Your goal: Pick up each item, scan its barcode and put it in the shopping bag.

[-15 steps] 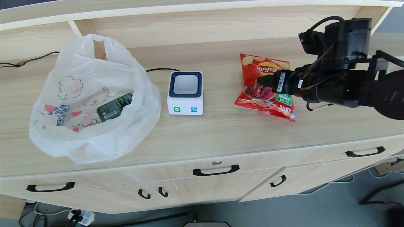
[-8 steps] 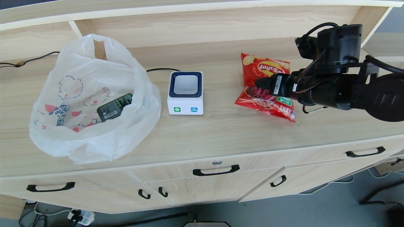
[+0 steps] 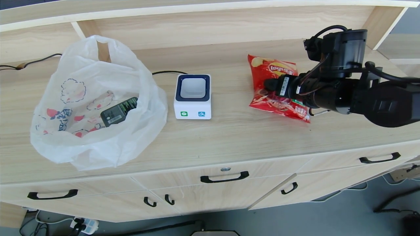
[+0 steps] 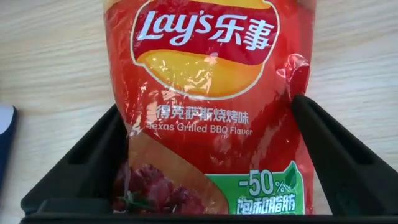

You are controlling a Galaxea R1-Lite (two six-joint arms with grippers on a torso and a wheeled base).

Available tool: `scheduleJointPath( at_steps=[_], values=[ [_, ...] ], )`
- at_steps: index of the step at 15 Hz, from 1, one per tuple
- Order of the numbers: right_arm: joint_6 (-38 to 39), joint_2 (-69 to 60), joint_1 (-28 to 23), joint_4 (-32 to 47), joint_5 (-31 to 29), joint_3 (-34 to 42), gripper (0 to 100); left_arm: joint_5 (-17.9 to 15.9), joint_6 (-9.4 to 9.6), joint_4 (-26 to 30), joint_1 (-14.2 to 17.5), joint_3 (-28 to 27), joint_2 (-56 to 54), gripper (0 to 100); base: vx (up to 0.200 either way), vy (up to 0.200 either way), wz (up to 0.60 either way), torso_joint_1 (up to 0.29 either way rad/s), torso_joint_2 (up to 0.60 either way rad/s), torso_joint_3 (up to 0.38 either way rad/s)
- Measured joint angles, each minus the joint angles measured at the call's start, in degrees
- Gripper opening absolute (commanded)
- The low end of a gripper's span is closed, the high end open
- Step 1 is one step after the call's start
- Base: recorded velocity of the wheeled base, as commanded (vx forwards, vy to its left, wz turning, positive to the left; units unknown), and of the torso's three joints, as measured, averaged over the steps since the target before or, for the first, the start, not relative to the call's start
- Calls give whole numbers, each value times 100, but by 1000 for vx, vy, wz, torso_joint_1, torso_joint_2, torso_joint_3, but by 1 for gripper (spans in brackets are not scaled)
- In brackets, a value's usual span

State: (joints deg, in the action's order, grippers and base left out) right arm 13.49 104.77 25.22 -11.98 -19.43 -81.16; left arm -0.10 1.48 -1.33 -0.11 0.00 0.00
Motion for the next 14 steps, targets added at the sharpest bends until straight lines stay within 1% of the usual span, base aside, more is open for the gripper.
scheduleJointPath(
  at_steps=[1,5,10,14],
  values=[
    [2,22,27,-52,-7,24,0,0,0,-1,0,0,0,100,0,0,0,0,0,0],
    [-1,46,57,-358,15,49,0,0,2,-4,4,0,0,100,0,0,0,0,0,0],
    [-59,-88,51,-318,22,27,0,0,5,-6,0,0,0,100,0,0,0,0,0,0],
    [-56,-363,140,-660,167,223,0,0,2,-6,0,0,0,100,0,0,0,0,0,0]
  ],
)
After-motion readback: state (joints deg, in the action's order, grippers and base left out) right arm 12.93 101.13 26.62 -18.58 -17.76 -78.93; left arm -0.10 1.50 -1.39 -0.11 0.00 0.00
